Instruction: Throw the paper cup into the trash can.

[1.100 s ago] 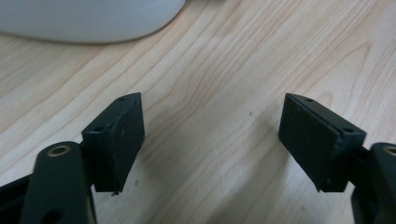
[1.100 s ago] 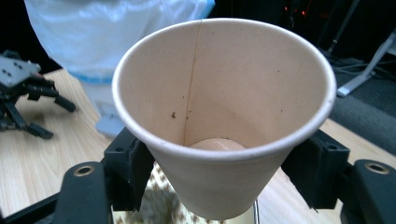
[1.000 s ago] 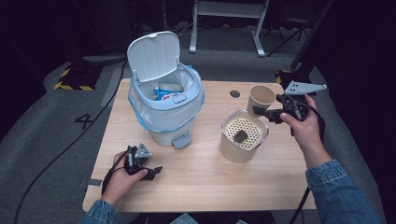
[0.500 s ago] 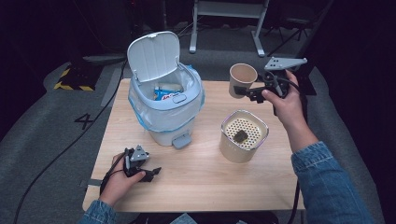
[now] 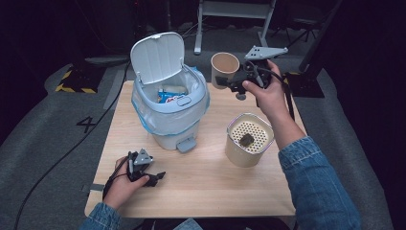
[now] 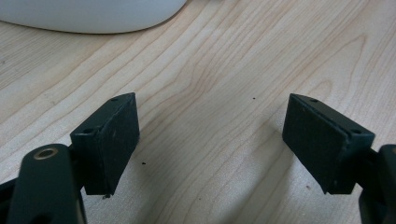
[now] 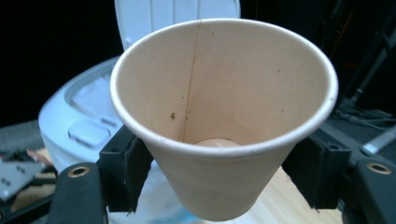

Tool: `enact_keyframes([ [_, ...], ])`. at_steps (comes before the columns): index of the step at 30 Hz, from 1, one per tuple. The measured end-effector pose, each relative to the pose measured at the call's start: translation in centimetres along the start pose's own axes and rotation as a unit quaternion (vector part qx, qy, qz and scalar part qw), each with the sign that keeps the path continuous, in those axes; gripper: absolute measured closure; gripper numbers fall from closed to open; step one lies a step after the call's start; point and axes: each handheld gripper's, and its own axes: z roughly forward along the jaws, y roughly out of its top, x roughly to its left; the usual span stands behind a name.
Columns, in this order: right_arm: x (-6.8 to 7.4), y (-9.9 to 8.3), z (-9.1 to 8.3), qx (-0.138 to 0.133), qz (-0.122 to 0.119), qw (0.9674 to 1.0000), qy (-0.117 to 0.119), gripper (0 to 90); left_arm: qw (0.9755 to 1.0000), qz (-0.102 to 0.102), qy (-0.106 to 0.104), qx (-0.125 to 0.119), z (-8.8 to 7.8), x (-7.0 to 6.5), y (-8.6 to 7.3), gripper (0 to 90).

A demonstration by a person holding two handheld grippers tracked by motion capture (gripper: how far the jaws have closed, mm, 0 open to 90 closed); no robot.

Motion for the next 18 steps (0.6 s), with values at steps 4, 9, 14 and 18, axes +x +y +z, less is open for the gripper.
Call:
enact_keyframes([
  [4, 0.5, 0.5, 1.5, -0.024, 0.012, 0.9996, 0.005, 29.1, 1.0000, 0.001, 0.000, 0.000, 0.0, 0.0, 0.0, 19.2],
  [9, 1.1, 1.0, 3.2, -0.047, 0.025, 0.9985, 0.016, 29.0, 1.0000, 0.001, 0.000, 0.000, 0.0, 0.0, 0.0, 19.2],
  [14, 1.9, 1.2, 5.0, -0.052, 0.033, 0.9976, 0.031, 29.2, 1.0000, 0.000, 0.000, 0.000, 0.0, 0.0, 0.0, 19.2],
  [18, 2.7, 1.3, 6.5, -0.046, 0.029, 0.9977, 0.040, 29.1, 1.0000, 0.001, 0.000, 0.000, 0.0, 0.0, 0.0, 19.2],
])
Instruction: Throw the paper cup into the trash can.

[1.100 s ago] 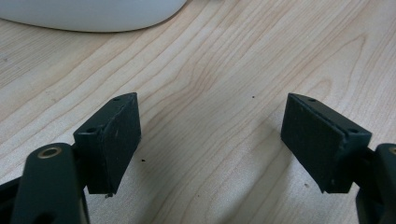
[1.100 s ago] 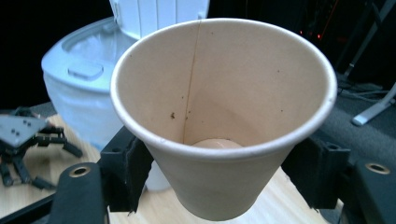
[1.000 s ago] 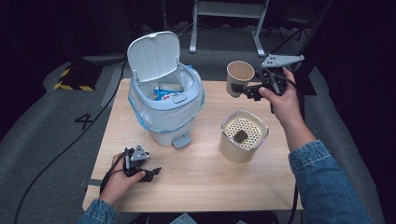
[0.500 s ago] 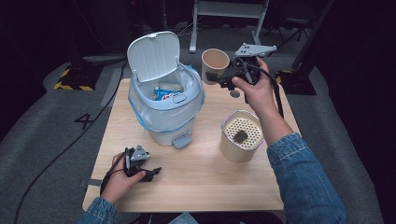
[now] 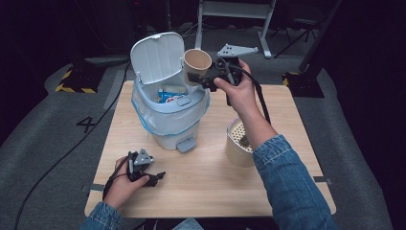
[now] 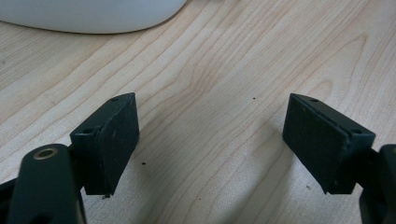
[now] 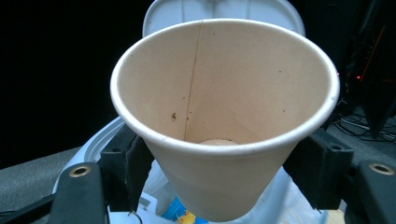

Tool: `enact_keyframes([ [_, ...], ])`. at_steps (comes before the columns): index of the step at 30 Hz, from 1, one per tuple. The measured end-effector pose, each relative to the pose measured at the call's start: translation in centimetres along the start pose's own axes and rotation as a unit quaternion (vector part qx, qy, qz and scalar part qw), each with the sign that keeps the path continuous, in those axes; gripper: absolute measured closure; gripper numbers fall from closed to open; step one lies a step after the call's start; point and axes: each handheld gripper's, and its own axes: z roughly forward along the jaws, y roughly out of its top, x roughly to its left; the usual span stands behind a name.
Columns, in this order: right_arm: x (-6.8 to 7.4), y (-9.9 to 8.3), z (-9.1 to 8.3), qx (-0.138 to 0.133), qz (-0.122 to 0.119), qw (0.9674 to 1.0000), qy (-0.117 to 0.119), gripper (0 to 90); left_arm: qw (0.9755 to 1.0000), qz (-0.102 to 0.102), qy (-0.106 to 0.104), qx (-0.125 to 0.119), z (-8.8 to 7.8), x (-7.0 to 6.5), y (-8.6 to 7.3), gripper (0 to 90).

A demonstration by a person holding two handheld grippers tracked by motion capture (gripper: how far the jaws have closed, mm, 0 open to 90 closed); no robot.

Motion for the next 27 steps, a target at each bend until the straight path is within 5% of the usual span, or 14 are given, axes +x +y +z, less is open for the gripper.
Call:
enact_keyframes([
  [20, 1.2, -0.6, 3.8, 0.064, -0.016, 0.9978, 0.007, 29.0, 1.0000, 0.001, 0.001, 0.000, 0.0, 0.0, 0.0, 19.2],
  [27, 1.5, -0.9, 4.5, 0.100, -0.036, 0.9942, 0.013, 23.4, 1.0000, 0.001, 0.001, 0.000, 0.0, 0.0, 0.0, 19.2],
])
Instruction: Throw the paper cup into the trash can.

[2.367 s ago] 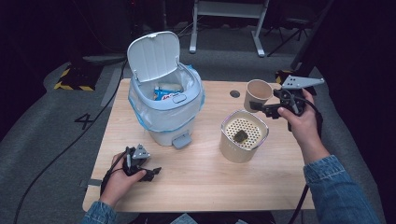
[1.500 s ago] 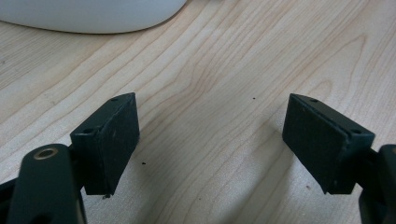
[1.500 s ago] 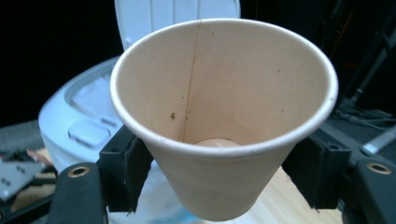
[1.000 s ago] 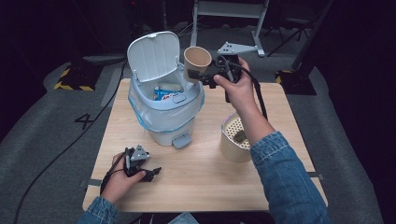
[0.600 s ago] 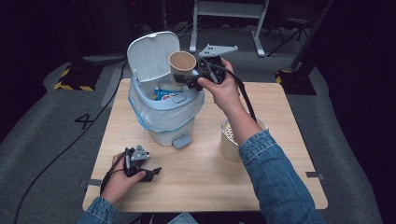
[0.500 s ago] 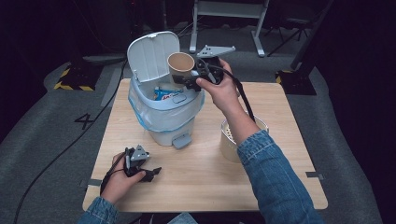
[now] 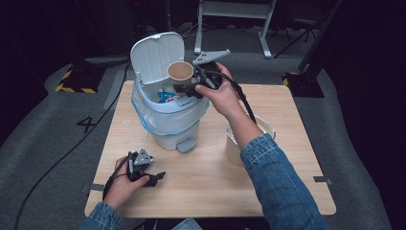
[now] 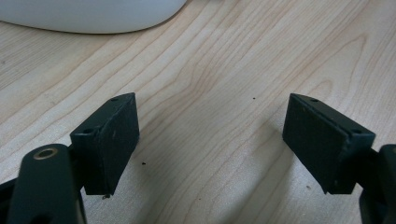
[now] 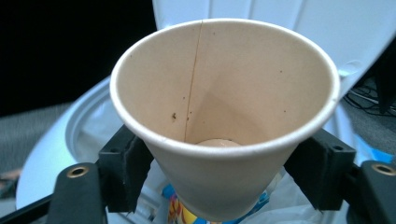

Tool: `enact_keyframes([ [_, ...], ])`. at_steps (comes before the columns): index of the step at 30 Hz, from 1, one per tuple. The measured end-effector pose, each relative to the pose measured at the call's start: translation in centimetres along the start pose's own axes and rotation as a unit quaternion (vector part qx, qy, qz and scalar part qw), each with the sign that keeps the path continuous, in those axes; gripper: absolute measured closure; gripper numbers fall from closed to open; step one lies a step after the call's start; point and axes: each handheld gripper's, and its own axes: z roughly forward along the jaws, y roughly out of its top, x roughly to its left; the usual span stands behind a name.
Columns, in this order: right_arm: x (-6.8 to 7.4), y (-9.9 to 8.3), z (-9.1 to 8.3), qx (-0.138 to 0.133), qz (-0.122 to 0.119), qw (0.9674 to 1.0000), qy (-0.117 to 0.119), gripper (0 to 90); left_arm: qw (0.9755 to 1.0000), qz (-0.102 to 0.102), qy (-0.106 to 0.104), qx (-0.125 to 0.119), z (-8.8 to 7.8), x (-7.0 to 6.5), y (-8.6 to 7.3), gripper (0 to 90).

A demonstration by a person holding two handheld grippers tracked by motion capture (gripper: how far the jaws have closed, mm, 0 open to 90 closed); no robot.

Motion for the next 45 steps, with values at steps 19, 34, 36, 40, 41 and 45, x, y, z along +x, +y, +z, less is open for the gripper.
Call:
enact_keyframes([
  [19, 0.3, 0.9, -5.2, -0.038, -0.025, 0.9983, -0.036, 17.5, 1.0000, 0.000, 0.000, 0.001, -0.4, 0.4, -0.3, 19.7],
  [34, -1.3, -0.7, -13.4, -0.009, -0.018, 0.9978, -0.064, 21.7, 1.0000, 0.003, -0.001, 0.002, -0.7, 0.7, -0.7, 19.7],
  [36, -1.4, -1.1, -14.5, 0.000, -0.024, 0.9972, -0.070, 21.9, 1.0000, 0.003, -0.002, 0.003, -0.7, 0.7, -0.7, 19.7],
  [40, -1.4, -2.1, -16.7, 0.015, -0.031, 0.9962, -0.080, 22.2, 1.0000, 0.005, -0.004, 0.003, -0.7, 0.7, -0.7, 19.7],
  [41, -1.4, -2.4, -17.3, 0.016, -0.031, 0.9960, -0.082, 22.3, 1.0000, 0.005, -0.004, 0.003, -0.7, 0.7, -0.7, 19.7],
  [45, -1.6, -3.9, -19.3, 0.024, -0.028, 0.9957, -0.085, 23.0, 1.0000, 0.005, -0.004, 0.003, -0.7, 0.7, -0.7, 19.7],
])
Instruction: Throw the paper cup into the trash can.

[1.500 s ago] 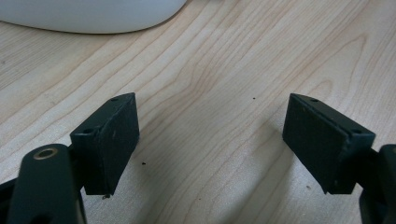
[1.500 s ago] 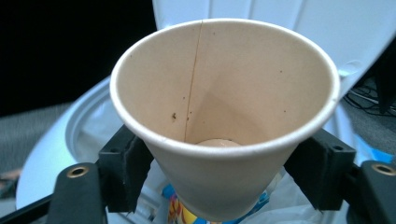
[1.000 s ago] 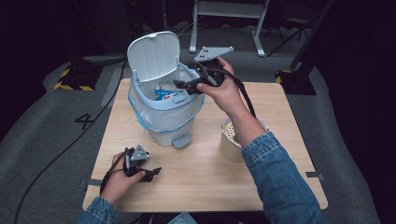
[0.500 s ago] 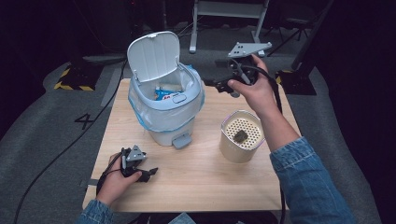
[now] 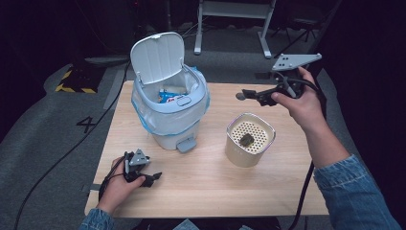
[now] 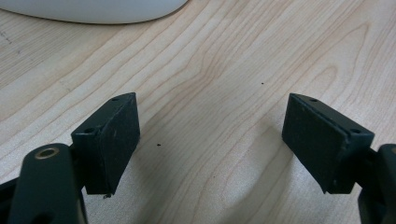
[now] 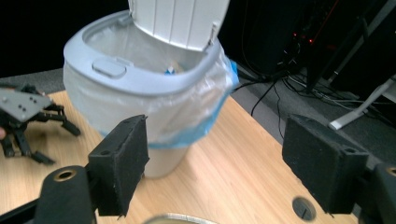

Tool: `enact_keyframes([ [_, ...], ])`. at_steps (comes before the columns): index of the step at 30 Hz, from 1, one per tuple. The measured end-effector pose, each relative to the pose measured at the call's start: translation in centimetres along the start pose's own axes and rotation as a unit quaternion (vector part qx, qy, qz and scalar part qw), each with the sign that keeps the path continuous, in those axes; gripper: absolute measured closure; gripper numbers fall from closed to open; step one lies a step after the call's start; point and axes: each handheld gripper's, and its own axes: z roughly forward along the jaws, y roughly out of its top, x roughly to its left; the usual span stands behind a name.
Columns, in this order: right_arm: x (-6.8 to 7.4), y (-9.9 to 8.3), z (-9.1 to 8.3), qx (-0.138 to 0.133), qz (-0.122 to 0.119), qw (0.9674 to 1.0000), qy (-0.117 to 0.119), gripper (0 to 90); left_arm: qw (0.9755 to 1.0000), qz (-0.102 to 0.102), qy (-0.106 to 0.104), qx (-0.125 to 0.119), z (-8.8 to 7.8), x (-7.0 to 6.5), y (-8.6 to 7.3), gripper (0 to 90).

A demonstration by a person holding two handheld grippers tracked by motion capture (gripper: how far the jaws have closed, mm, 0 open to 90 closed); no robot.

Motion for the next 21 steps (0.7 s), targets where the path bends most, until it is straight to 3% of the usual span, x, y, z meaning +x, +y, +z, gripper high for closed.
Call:
enact_keyframes([
  [6, -0.5, -2.6, -2.4, 0.009, 0.013, 0.9999, -0.002, 24.7, 1.0000, 0.000, 0.000, 0.000, 0.0, 0.0, 0.0, 19.7],
  [11, -1.2, -5.0, -4.3, 0.011, 0.037, 0.9992, -0.006, 25.9, 1.0000, 0.000, -0.001, 0.000, 0.0, 0.0, 0.0, 19.7],
  [21, -1.2, -9.9, -5.9, 0.037, 0.077, 0.9962, -0.016, 26.6, 1.0000, -0.002, -0.001, -0.002, -0.1, 0.1, -0.1, 19.8],
])
